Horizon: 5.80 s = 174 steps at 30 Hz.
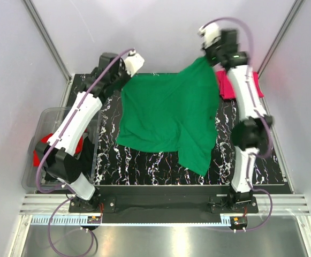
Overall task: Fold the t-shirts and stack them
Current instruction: Flatten the tshirt out, then fold the tshirt
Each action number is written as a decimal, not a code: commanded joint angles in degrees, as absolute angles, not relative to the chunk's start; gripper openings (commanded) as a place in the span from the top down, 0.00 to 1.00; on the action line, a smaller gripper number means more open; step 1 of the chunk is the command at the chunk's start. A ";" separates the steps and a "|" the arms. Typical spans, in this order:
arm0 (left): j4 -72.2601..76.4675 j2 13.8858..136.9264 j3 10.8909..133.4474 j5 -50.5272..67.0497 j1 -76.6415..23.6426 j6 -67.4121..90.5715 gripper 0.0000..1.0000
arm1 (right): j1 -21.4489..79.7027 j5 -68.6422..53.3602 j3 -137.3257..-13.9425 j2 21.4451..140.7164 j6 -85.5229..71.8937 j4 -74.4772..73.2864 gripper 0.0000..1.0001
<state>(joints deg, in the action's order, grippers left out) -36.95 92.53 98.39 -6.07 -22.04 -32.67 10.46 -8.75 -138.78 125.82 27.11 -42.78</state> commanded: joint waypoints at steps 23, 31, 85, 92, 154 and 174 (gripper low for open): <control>-35.42 70.23 115.56 -6.95 -32.78 -37.09 1.00 | 10.46 -2.82 -102.65 51.78 39.81 -30.06 1.00; -38.23 71.19 126.55 -0.35 -31.55 -34.45 1.00 | 9.23 -4.48 -118.72 56.33 38.76 -30.06 1.00; -21.10 129.46 114.17 -6.59 -13.97 -33.22 1.00 | 8.00 -2.82 -130.87 144.67 41.05 -1.93 1.00; -17.15 128.94 115.22 -5.02 -13.89 -35.76 1.00 | 6.95 -1.85 -127.27 141.24 42.27 -2.11 1.00; -30.67 109.95 91.67 14.76 -8.79 -56.42 0.97 | 5.01 -1.76 -74.71 100.55 39.46 -2.11 1.00; -33.31 109.16 88.06 15.03 -8.79 -56.69 0.95 | 4.92 -1.32 -64.52 98.00 38.67 -3.16 1.00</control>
